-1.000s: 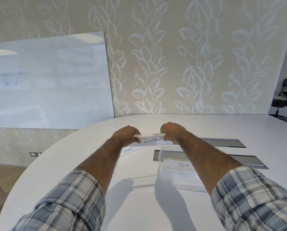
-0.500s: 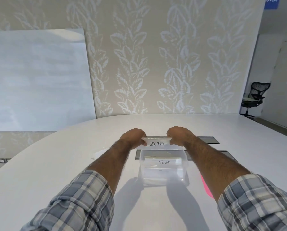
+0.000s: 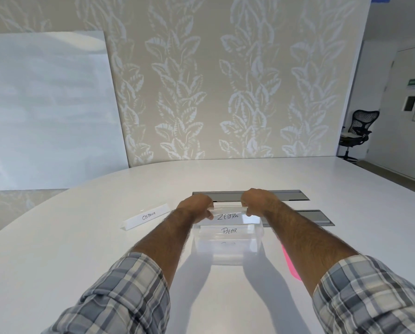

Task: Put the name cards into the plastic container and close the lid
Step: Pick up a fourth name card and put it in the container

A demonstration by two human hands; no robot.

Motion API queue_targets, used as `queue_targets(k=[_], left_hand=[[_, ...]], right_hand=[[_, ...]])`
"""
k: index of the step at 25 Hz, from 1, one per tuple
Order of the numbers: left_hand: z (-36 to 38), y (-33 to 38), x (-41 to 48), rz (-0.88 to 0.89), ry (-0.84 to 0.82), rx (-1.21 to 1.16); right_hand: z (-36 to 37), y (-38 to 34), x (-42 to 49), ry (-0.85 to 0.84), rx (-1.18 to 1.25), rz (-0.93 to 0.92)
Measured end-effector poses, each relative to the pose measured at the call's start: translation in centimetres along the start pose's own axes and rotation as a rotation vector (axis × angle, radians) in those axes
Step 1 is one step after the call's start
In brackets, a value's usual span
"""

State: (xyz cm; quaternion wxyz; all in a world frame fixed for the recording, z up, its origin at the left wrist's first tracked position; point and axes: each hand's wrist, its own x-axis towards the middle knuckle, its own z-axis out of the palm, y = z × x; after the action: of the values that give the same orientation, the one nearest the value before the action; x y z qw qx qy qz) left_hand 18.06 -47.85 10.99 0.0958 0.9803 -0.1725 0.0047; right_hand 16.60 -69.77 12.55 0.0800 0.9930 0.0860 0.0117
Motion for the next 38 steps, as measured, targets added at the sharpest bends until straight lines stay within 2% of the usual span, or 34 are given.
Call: queue_targets(k=[8, 27, 38], left_hand=[[2.3, 0.0, 0.4, -0.007, -0.037, 0.022], [6.0, -0.7, 2.1, 0.034, -0.12, 0.131], [6.4, -0.7, 3.6, 0.085, -0.208, 0.229]], right_hand=[[2.3, 0.1, 0.6, -0.037, -0.079, -0.034], [7.8, 0.0, 2.3, -0.085, -0.056, -0.099], [8.3, -0.2, 3.0, -0.098, -0.057, -0.114]])
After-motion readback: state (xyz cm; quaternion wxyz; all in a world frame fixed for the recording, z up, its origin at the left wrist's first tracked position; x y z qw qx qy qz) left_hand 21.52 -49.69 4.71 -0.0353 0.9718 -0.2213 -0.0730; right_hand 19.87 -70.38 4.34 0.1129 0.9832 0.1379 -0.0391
